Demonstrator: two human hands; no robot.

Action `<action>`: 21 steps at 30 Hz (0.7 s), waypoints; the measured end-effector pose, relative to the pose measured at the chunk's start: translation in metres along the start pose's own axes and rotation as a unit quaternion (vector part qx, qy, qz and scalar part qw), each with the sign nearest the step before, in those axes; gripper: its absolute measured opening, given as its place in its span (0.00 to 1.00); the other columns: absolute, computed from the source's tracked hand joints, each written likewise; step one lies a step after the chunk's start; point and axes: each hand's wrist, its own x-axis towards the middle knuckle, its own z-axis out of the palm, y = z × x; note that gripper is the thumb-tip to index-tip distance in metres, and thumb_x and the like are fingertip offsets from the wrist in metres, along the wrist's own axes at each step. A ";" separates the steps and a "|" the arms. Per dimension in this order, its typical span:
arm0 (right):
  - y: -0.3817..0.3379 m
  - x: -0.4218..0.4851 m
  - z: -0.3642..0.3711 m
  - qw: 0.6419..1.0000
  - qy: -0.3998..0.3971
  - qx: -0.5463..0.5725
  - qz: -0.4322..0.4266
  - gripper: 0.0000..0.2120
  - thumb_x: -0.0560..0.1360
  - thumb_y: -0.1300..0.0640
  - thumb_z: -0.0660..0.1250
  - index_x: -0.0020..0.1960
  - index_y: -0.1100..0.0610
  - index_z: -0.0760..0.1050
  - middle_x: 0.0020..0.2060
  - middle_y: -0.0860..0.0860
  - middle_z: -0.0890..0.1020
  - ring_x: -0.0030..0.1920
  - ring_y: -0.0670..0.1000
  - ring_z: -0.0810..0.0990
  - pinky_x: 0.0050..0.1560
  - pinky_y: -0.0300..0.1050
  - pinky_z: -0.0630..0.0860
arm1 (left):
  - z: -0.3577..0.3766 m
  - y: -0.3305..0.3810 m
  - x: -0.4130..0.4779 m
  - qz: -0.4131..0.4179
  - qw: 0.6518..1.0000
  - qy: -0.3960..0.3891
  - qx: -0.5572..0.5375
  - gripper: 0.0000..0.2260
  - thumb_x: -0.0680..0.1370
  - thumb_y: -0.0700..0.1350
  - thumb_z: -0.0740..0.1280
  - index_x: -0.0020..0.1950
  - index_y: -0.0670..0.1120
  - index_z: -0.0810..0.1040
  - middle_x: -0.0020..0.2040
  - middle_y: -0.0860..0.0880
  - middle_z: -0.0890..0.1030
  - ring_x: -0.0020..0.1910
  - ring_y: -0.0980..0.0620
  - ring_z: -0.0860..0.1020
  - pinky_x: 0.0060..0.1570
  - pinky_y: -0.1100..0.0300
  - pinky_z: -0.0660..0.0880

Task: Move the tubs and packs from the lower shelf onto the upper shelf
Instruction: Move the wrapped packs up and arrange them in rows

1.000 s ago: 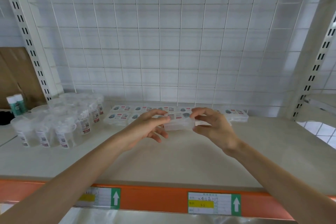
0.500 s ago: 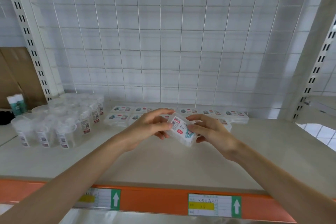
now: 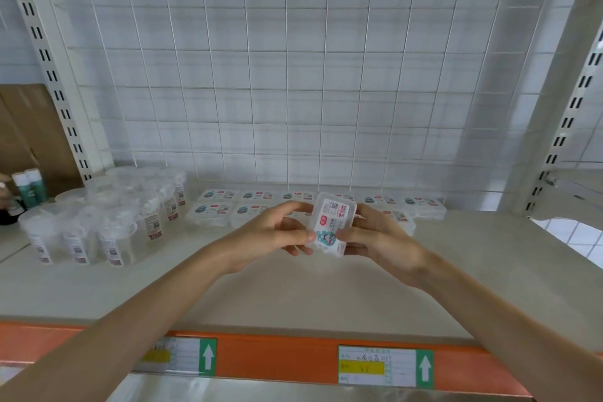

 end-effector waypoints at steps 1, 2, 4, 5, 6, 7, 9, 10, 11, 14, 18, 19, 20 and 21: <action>0.001 0.001 0.000 1.000 0.010 -0.024 -0.003 0.22 0.74 0.62 0.71 0.67 0.57 0.70 0.55 0.54 0.84 0.56 0.53 0.83 0.54 0.48 0.79 | 0.000 0.000 0.000 0.003 1.000 0.013 -0.009 0.17 0.79 0.41 0.68 0.66 0.51 0.73 0.53 0.42 0.84 0.49 0.47 0.83 0.51 0.56 0.78; 0.003 0.002 0.000 0.997 0.030 -0.065 -0.007 0.25 0.73 0.61 0.73 0.67 0.56 0.70 0.56 0.52 0.83 0.55 0.51 0.82 0.53 0.46 0.79 | -0.001 0.000 0.000 0.006 1.000 0.028 -0.013 0.15 0.79 0.41 0.68 0.65 0.52 0.74 0.52 0.42 0.84 0.48 0.47 0.83 0.50 0.57 0.78; 0.006 0.003 0.000 0.976 0.092 -0.190 -0.048 0.31 0.69 0.56 0.78 0.68 0.50 0.68 0.58 0.45 0.79 0.56 0.43 0.79 0.54 0.39 0.77 | -0.002 -0.002 0.002 0.008 0.999 0.048 -0.010 0.13 0.80 0.42 0.67 0.62 0.54 0.76 0.51 0.43 0.84 0.46 0.49 0.83 0.49 0.58 0.79; 0.007 0.003 0.000 0.957 0.117 -0.252 -0.088 0.34 0.67 0.54 0.80 0.67 0.47 0.67 0.60 0.41 0.76 0.58 0.39 0.76 0.55 0.35 0.74 | -0.002 -0.003 0.003 0.008 0.999 0.053 -0.008 0.12 0.80 0.42 0.67 0.61 0.55 0.77 0.51 0.44 0.84 0.46 0.50 0.83 0.49 0.57 0.79; 0.008 0.003 -0.001 0.937 0.128 -0.297 -0.133 0.36 0.65 0.53 0.81 0.67 0.46 0.67 0.61 0.39 0.73 0.59 0.37 0.74 0.55 0.31 0.71 | -0.002 -0.004 0.003 0.007 0.998 0.056 -0.009 0.11 0.80 0.42 0.66 0.61 0.55 0.77 0.51 0.45 0.84 0.46 0.50 0.83 0.49 0.57 0.79; 0.009 0.002 -0.003 0.921 0.122 -0.329 -0.171 0.35 0.64 0.53 0.81 0.66 0.46 0.69 0.62 0.39 0.72 0.60 0.36 0.73 0.55 0.28 0.69 | -0.002 -0.005 0.004 0.006 0.998 0.059 -0.013 0.11 0.81 0.42 0.66 0.61 0.55 0.78 0.51 0.46 0.84 0.46 0.51 0.83 0.50 0.57 0.79; 0.010 0.002 -0.005 0.888 0.095 -0.392 -0.220 0.31 0.64 0.52 0.81 0.63 0.47 0.73 0.64 0.40 0.70 0.63 0.36 0.70 0.59 0.25 0.63 | -0.002 -0.006 0.006 0.001 0.998 0.067 -0.017 0.11 0.81 0.43 0.64 0.61 0.55 0.79 0.52 0.48 0.84 0.48 0.50 0.82 0.50 0.57 0.78; 0.010 0.002 -0.006 0.872 0.088 -0.422 -0.231 0.28 0.65 0.51 0.80 0.62 0.47 0.74 0.66 0.41 0.70 0.65 0.36 0.68 0.62 0.25 0.61 | -0.002 -0.007 0.006 -0.002 0.998 0.069 -0.011 0.11 0.82 0.44 0.64 0.60 0.56 0.80 0.53 0.49 0.84 0.50 0.49 0.81 0.50 0.57 0.78; 0.011 0.003 -0.006 0.858 0.085 -0.446 -0.241 0.24 0.66 0.51 0.79 0.59 0.47 0.75 0.66 0.41 0.69 0.66 0.38 0.68 0.64 0.27 0.60 | -0.003 -0.007 0.006 -0.004 0.998 0.069 -0.005 0.11 0.82 0.44 0.63 0.60 0.56 0.81 0.54 0.49 0.84 0.52 0.48 0.81 0.50 0.57 0.78; 0.012 0.003 -0.003 0.843 0.075 -0.470 -0.250 0.19 0.67 0.49 0.78 0.55 0.46 0.76 0.64 0.41 0.73 0.66 0.40 0.70 0.64 0.31 0.62 | -0.003 -0.009 0.006 -0.010 0.998 0.059 0.001 0.12 0.83 0.45 0.60 0.60 0.54 0.81 0.55 0.47 0.84 0.56 0.43 0.80 0.50 0.56 0.78; 0.009 0.000 -0.002 0.836 0.059 -0.489 -0.241 0.18 0.67 0.48 0.78 0.52 0.47 0.76 0.58 0.40 0.77 0.61 0.41 0.72 0.60 0.25 0.61 | -0.001 -0.007 0.006 -0.005 0.999 0.044 0.031 0.11 0.84 0.46 0.59 0.58 0.57 0.80 0.56 0.48 0.84 0.57 0.45 0.79 0.54 0.54 0.78; 0.008 -0.001 -0.003 0.835 0.058 -0.488 -0.245 0.18 0.66 0.48 0.78 0.52 0.47 0.76 0.58 0.40 0.78 0.59 0.41 0.72 0.59 0.24 0.60 | 0.000 -0.008 0.006 0.003 0.998 0.047 0.050 0.12 0.84 0.46 0.59 0.58 0.58 0.80 0.57 0.47 0.83 0.57 0.45 0.79 0.54 0.55 0.77; 0.006 -0.001 -0.004 0.834 0.056 -0.489 -0.251 0.18 0.66 0.49 0.79 0.52 0.48 0.77 0.57 0.41 0.79 0.59 0.41 0.73 0.59 0.23 0.60 | 0.001 -0.008 0.006 0.014 0.996 0.049 0.072 0.12 0.84 0.46 0.59 0.58 0.59 0.79 0.58 0.47 0.82 0.57 0.46 0.78 0.54 0.56 0.77; 0.005 -0.002 -0.005 0.831 0.053 -0.491 -0.257 0.18 0.65 0.50 0.79 0.51 0.49 0.77 0.56 0.41 0.79 0.58 0.41 0.73 0.58 0.23 0.60 | 0.001 -0.010 0.007 0.024 0.994 0.051 0.092 0.11 0.84 0.47 0.58 0.58 0.59 0.79 0.58 0.47 0.82 0.57 0.47 0.78 0.52 0.58 0.77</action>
